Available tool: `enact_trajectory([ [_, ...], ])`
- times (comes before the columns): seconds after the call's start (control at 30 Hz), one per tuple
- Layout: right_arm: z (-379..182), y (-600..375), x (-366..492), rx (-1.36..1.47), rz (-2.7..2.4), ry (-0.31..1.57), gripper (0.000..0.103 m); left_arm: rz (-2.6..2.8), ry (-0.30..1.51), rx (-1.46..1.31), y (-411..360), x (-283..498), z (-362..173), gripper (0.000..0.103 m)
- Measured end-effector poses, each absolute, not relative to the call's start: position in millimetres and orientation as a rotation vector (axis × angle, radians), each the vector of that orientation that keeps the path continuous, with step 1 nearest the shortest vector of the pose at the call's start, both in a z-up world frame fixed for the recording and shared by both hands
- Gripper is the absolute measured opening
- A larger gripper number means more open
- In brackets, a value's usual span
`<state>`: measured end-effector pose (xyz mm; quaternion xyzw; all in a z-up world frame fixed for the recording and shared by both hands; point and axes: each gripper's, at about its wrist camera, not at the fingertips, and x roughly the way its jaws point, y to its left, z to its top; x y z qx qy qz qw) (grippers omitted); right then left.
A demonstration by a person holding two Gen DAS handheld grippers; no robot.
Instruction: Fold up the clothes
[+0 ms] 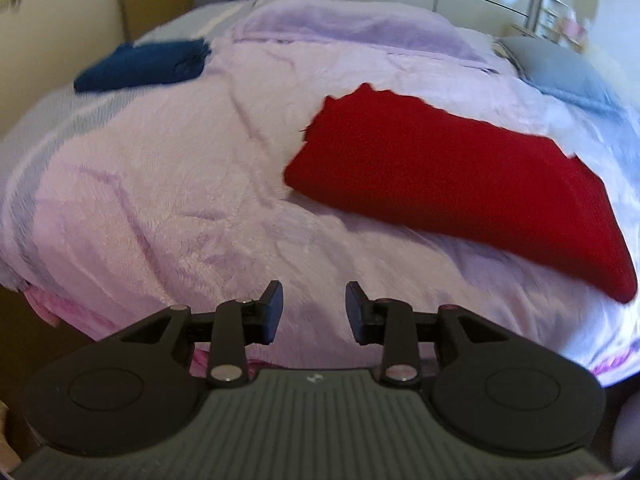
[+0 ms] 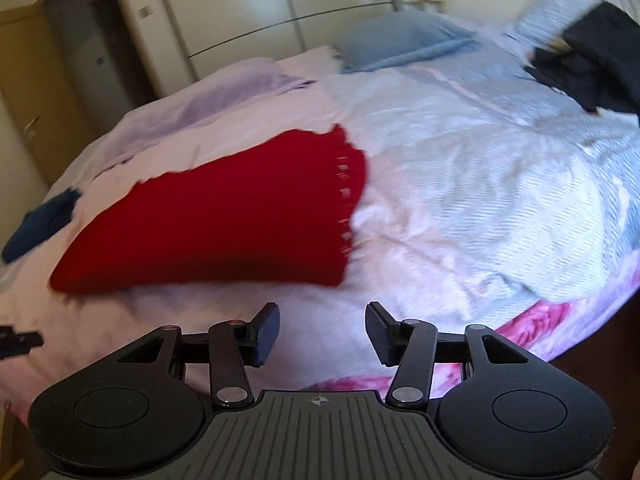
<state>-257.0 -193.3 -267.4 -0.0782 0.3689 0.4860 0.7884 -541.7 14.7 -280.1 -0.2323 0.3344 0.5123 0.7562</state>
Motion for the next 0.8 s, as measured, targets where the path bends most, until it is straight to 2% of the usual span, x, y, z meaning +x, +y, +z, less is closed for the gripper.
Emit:
enact_trajectory([
  [0.23, -262, -196, -278, -0.249, 1.094, 0.701, 0.052, 1.124, 0.728, -0.402, -29, -534, -266, 0.036],
  [0.8, -284, -192, -265, -0.340, 1.066, 0.724, 0.052, 1.028, 0.822, -0.346, -41, -490, -286, 0.038],
])
